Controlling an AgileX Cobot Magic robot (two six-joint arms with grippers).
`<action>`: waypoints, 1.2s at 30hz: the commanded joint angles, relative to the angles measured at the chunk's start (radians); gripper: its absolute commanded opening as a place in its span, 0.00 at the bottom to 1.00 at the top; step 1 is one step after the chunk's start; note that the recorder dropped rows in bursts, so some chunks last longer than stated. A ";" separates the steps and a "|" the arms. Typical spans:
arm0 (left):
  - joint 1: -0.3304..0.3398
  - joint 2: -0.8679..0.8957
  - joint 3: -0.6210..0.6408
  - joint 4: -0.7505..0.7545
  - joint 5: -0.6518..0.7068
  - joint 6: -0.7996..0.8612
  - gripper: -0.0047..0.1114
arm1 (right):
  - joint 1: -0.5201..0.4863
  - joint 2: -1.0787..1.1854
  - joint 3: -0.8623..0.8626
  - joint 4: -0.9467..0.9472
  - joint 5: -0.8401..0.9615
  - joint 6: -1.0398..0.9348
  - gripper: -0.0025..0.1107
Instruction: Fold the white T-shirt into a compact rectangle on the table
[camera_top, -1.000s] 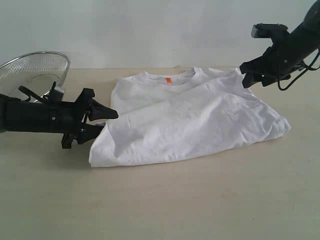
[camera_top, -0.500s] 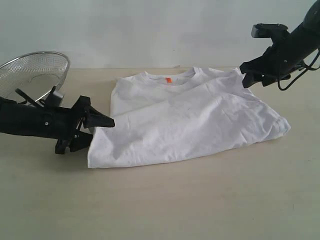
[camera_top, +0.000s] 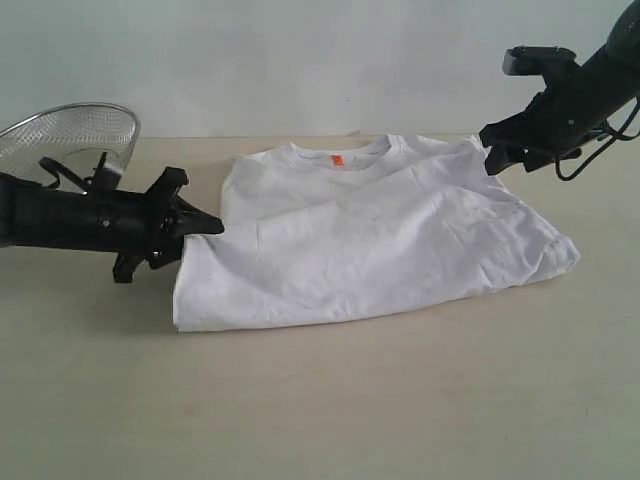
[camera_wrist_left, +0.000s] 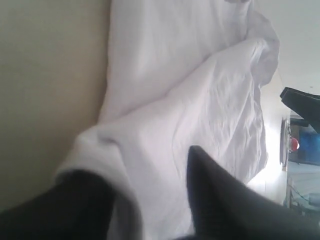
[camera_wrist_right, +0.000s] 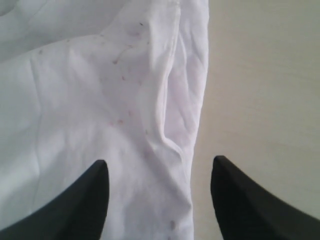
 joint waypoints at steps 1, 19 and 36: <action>-0.006 -0.001 -0.079 -0.013 -0.008 0.019 0.08 | 0.000 -0.004 -0.003 0.003 -0.012 -0.009 0.49; -0.291 -0.225 0.217 0.546 0.266 -0.010 0.08 | -0.009 -0.193 -0.003 -0.074 0.000 -0.002 0.49; -0.288 -0.223 0.265 0.542 0.123 -0.030 0.24 | 0.022 -0.199 -0.003 0.162 0.298 -0.095 0.48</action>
